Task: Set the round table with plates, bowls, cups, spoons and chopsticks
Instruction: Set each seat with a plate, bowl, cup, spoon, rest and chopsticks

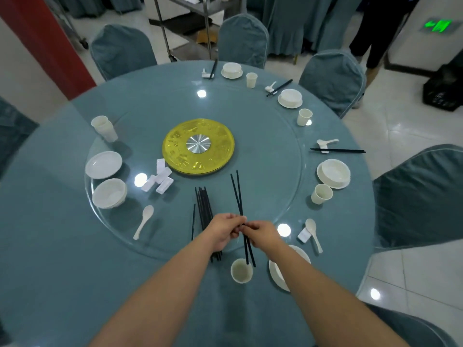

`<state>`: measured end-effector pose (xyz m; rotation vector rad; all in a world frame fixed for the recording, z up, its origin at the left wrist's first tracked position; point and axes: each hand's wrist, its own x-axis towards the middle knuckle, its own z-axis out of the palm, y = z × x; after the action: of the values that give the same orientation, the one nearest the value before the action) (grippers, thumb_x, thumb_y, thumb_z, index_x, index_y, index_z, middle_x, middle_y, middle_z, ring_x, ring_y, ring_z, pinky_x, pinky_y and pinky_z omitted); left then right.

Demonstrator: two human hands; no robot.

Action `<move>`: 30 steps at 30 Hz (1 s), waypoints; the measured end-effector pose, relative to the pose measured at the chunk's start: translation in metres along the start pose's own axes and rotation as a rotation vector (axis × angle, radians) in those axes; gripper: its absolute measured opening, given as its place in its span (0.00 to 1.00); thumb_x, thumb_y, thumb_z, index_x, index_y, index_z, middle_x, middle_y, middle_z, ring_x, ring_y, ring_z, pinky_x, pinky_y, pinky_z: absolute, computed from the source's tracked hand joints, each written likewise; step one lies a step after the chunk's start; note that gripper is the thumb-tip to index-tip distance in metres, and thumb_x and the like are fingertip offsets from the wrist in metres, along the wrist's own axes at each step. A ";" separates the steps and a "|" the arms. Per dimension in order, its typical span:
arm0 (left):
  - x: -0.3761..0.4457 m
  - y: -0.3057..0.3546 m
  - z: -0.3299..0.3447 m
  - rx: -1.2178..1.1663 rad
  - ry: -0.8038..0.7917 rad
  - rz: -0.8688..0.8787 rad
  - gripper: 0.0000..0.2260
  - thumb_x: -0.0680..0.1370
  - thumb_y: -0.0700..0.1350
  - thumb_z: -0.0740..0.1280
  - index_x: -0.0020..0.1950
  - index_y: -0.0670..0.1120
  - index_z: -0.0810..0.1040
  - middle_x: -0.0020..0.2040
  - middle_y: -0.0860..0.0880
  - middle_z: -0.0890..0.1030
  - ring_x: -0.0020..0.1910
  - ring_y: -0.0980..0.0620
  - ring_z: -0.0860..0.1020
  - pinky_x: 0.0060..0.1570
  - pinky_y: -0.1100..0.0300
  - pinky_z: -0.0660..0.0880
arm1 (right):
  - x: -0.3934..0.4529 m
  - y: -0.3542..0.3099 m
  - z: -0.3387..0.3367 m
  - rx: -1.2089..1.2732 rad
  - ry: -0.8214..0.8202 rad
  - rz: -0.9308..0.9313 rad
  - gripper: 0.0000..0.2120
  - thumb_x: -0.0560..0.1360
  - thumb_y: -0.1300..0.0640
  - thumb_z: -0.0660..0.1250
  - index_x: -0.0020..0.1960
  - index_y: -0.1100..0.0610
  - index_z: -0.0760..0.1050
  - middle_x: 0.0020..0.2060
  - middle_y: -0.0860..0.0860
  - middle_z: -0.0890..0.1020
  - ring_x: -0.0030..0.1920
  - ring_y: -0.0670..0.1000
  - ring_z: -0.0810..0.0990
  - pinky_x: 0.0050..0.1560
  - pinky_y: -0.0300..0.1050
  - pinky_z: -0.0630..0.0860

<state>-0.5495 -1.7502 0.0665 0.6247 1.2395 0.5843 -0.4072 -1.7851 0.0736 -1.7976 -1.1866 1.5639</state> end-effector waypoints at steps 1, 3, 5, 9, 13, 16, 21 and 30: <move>0.001 -0.002 0.006 0.000 -0.016 -0.002 0.04 0.76 0.38 0.70 0.44 0.40 0.76 0.31 0.47 0.75 0.28 0.55 0.70 0.29 0.64 0.67 | -0.001 0.003 -0.007 0.013 0.000 0.004 0.06 0.74 0.52 0.71 0.41 0.53 0.83 0.28 0.51 0.75 0.28 0.47 0.68 0.28 0.38 0.67; 0.005 -0.006 0.022 0.009 -0.053 -0.017 0.04 0.77 0.38 0.70 0.44 0.41 0.76 0.32 0.47 0.75 0.28 0.56 0.70 0.29 0.65 0.67 | -0.004 0.013 -0.023 0.049 0.016 0.017 0.07 0.73 0.52 0.73 0.42 0.56 0.83 0.28 0.51 0.75 0.28 0.48 0.68 0.28 0.39 0.67; 0.012 -0.011 0.038 0.019 -0.091 -0.036 0.04 0.77 0.38 0.70 0.44 0.41 0.76 0.33 0.46 0.76 0.29 0.55 0.70 0.28 0.65 0.67 | -0.006 0.023 -0.039 0.063 0.037 0.038 0.11 0.72 0.52 0.74 0.43 0.61 0.82 0.27 0.50 0.74 0.27 0.48 0.68 0.29 0.39 0.67; 0.023 -0.021 0.053 0.087 -0.105 -0.061 0.04 0.76 0.40 0.71 0.45 0.41 0.78 0.35 0.46 0.77 0.30 0.55 0.70 0.30 0.63 0.68 | -0.006 0.039 -0.062 -0.124 0.107 0.036 0.13 0.71 0.49 0.73 0.37 0.57 0.76 0.25 0.48 0.72 0.28 0.47 0.68 0.30 0.40 0.65; 0.043 -0.027 0.079 0.239 -0.001 -0.049 0.03 0.75 0.40 0.72 0.46 0.43 0.79 0.33 0.48 0.75 0.29 0.55 0.70 0.29 0.63 0.68 | -0.003 0.071 -0.101 -0.395 0.250 0.097 0.15 0.72 0.50 0.71 0.32 0.53 0.70 0.27 0.47 0.72 0.31 0.47 0.70 0.33 0.42 0.65; 0.060 -0.022 0.078 0.542 0.132 0.022 0.02 0.76 0.40 0.69 0.43 0.44 0.78 0.35 0.47 0.77 0.32 0.52 0.73 0.35 0.57 0.73 | -0.006 0.091 -0.126 -0.523 0.304 0.169 0.18 0.73 0.52 0.69 0.30 0.53 0.65 0.27 0.47 0.69 0.31 0.49 0.68 0.30 0.40 0.62; 0.079 -0.022 0.066 1.100 0.253 0.058 0.07 0.77 0.44 0.65 0.50 0.45 0.81 0.51 0.45 0.83 0.54 0.45 0.80 0.54 0.56 0.74 | -0.011 0.125 -0.163 -0.635 0.260 0.308 0.07 0.75 0.55 0.66 0.43 0.58 0.78 0.37 0.55 0.79 0.39 0.55 0.78 0.37 0.42 0.70; 0.098 -0.029 0.060 1.260 0.252 0.041 0.09 0.78 0.45 0.61 0.46 0.43 0.80 0.49 0.42 0.83 0.51 0.42 0.80 0.49 0.57 0.73 | -0.005 0.170 -0.179 -0.756 0.142 0.366 0.10 0.78 0.51 0.64 0.50 0.58 0.77 0.41 0.52 0.75 0.41 0.53 0.74 0.42 0.42 0.71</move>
<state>-0.4668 -1.7080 -0.0073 1.6485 1.7817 -0.1847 -0.1853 -1.8437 -0.0186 -2.6812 -1.5766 1.1979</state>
